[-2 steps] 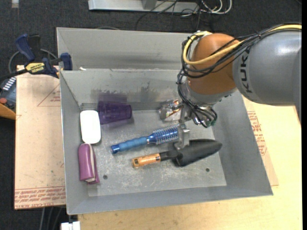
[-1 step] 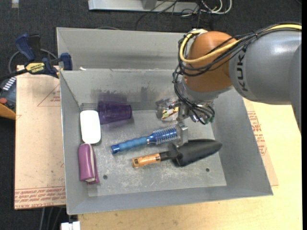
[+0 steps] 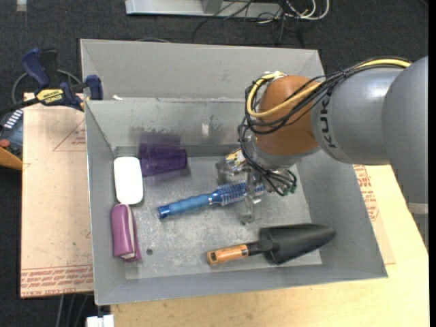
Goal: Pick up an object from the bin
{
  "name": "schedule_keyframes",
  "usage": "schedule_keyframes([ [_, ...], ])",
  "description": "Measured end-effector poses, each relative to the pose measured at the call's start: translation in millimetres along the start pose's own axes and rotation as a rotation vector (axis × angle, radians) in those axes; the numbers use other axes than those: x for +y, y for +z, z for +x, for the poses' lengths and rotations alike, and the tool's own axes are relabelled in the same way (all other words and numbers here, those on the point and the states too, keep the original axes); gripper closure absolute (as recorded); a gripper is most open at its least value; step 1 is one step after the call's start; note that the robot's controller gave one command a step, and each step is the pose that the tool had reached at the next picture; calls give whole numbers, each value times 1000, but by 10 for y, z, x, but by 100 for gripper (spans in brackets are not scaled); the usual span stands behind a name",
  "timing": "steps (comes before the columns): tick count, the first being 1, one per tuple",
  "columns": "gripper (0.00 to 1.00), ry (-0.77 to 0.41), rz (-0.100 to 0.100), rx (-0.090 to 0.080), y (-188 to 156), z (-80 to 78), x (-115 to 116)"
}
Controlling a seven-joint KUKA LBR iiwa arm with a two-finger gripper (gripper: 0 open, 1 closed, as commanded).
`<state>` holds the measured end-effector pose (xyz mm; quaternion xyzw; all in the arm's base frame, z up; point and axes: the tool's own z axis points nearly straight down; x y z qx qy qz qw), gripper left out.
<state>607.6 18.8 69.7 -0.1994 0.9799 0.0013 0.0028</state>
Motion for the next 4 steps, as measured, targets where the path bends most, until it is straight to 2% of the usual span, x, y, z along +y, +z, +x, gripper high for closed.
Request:
schedule_keyframes([
  [1,100,-196,-1,-1,5,-90,191],
  [3,100,-195,-4,4,-30,-76,194],
  [4,100,-195,-5,8,-221,-65,201],
])
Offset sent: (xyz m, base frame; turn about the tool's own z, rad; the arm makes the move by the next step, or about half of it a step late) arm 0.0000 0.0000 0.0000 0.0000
